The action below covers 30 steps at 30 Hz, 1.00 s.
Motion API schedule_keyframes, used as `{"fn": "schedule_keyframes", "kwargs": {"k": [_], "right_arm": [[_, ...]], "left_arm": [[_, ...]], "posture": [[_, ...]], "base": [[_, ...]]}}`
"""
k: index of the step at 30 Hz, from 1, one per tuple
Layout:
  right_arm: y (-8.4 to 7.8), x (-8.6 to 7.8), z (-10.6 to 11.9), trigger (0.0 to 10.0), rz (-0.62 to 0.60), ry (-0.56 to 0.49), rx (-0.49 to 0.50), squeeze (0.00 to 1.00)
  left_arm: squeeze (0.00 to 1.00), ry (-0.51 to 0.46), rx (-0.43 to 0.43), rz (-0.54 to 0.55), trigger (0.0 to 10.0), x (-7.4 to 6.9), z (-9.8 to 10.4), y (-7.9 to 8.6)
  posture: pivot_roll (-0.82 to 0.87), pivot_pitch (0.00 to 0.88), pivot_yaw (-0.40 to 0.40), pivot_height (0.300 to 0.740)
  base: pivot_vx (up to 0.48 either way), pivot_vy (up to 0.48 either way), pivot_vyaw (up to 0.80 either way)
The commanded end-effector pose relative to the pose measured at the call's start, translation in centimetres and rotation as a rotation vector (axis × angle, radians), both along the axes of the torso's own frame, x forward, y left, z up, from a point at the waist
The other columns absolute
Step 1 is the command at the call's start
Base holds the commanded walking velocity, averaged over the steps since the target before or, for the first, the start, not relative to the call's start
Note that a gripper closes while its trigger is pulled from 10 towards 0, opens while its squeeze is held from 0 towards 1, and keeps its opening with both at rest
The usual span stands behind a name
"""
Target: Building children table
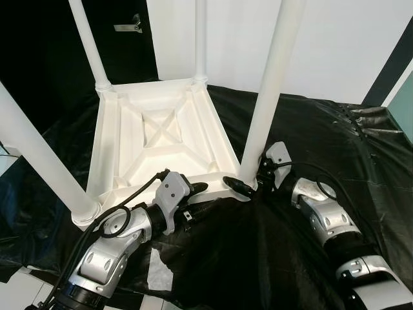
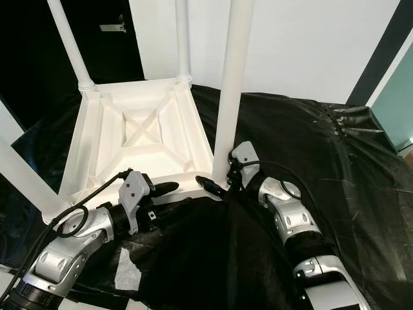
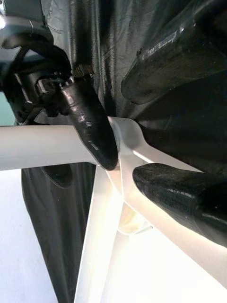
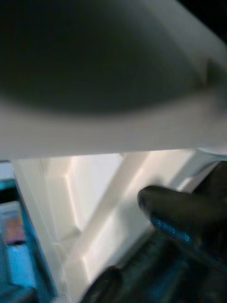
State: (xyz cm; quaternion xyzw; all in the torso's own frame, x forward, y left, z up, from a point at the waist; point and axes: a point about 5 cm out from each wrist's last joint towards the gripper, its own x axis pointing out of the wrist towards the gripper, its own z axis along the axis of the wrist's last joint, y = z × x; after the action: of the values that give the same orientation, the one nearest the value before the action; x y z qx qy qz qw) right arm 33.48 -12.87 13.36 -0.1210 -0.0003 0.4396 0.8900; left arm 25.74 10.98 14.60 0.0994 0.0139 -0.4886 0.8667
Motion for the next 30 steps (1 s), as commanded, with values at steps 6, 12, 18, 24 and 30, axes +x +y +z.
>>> {"fn": "schedule_keyframes", "kwargs": {"k": [6,12,18,24,30], "right_arm": [[-0.8,0.3,-0.8,0.0,0.051,0.036,-0.058,0.00],[-1.4,0.4,-1.0,0.0,0.039,0.043,-0.060,0.00],[-1.8,0.5,-1.6,10.0,-0.088,0.050,-0.057,0.00],[-1.5,0.2,-2.3,10.0,-0.245,0.047,-0.003,0.00],[0.0,-0.8,-3.6,10.0,-0.500,0.068,0.086,0.00]], "left_arm": [[0.00,0.025,0.010,-0.062,10.0,-0.3,-0.3,0.2],[0.00,0.027,0.007,-0.058,10.0,-0.4,-0.4,0.1],[0.00,0.030,0.001,-0.057,10.0,-0.5,-0.5,-0.1],[0.00,0.032,-0.001,-0.056,10.0,-0.6,-0.5,-0.1],[0.00,0.036,-0.001,-0.062,10.0,-0.6,-0.6,-0.1]], "posture": [[0.07,0.000,-0.038,0.740],[0.06,0.000,-0.044,0.740],[0.06,0.000,-0.051,0.740],[0.06,0.000,-0.050,0.740],[0.05,0.000,-0.036,0.740]], "base": [[0.000,0.000,0.00],[0.000,0.000,0.00],[0.000,0.000,0.00],[0.000,0.000,0.00],[0.000,0.000,0.00]]}}
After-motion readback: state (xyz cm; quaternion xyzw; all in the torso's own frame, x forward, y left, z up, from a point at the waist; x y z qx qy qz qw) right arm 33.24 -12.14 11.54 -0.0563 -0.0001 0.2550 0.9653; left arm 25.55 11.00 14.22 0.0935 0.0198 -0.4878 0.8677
